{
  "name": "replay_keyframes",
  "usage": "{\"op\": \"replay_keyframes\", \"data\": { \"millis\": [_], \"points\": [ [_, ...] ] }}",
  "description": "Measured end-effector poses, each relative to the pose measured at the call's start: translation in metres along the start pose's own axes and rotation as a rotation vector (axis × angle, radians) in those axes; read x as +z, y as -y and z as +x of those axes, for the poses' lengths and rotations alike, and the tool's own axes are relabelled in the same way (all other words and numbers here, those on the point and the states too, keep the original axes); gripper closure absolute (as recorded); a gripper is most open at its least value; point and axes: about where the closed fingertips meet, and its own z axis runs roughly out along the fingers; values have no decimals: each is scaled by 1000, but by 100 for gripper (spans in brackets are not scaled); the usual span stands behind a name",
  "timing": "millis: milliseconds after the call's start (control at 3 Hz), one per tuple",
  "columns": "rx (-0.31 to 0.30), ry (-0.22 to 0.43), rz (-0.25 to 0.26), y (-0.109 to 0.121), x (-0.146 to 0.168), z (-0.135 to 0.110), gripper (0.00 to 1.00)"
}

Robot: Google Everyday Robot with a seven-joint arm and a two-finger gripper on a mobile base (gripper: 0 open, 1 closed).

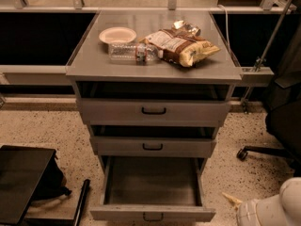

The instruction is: Close bottom drawer

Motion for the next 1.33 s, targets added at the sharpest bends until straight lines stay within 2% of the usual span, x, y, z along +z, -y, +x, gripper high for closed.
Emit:
{"op": "replay_keyframes", "data": {
  "millis": [333, 667, 1000, 1333],
  "points": [
    [49, -93, 5, -18, 49, 48, 0],
    [84, -128, 69, -3, 99, 79, 0],
    [80, -120, 59, -3, 101, 82, 0],
    [39, -90, 29, 1, 129, 96, 0]
  ]
}}
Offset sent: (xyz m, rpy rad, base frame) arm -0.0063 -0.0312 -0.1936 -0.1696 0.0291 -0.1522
